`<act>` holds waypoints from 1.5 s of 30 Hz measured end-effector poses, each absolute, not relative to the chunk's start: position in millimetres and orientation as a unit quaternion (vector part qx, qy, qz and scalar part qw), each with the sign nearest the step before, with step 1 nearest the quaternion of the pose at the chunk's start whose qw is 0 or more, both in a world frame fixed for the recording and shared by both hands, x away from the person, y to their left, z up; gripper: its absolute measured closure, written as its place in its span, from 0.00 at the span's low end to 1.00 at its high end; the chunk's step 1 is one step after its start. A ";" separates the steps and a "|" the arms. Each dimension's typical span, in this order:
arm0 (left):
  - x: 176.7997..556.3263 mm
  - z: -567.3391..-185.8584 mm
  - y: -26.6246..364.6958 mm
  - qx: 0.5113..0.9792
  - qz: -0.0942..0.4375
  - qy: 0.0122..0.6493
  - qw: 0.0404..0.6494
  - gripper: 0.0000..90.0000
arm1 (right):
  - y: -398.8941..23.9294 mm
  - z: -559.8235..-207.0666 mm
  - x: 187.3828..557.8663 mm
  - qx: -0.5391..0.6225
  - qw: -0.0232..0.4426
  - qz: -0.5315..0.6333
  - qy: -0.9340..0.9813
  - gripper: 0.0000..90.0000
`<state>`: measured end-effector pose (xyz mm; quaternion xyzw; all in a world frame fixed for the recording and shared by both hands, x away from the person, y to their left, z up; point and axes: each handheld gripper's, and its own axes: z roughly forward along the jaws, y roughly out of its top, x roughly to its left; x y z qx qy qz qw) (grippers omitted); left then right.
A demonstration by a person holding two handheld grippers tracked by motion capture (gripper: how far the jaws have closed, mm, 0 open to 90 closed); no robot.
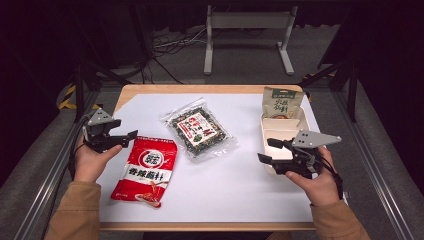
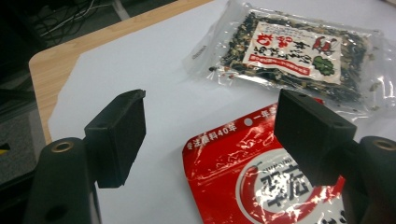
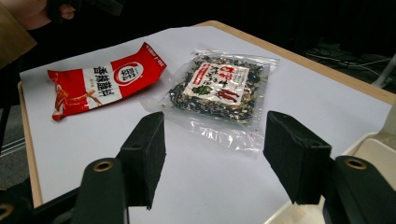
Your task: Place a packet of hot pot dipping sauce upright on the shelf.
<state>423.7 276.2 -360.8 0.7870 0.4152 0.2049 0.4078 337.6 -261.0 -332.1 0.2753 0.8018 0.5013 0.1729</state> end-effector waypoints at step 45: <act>480.1 -445.4 274.8 0.804 0.015 0.448 0.390 0.27 | -257.6 -342.8 327.0 0.282 0.179 0.496 0.802 0.40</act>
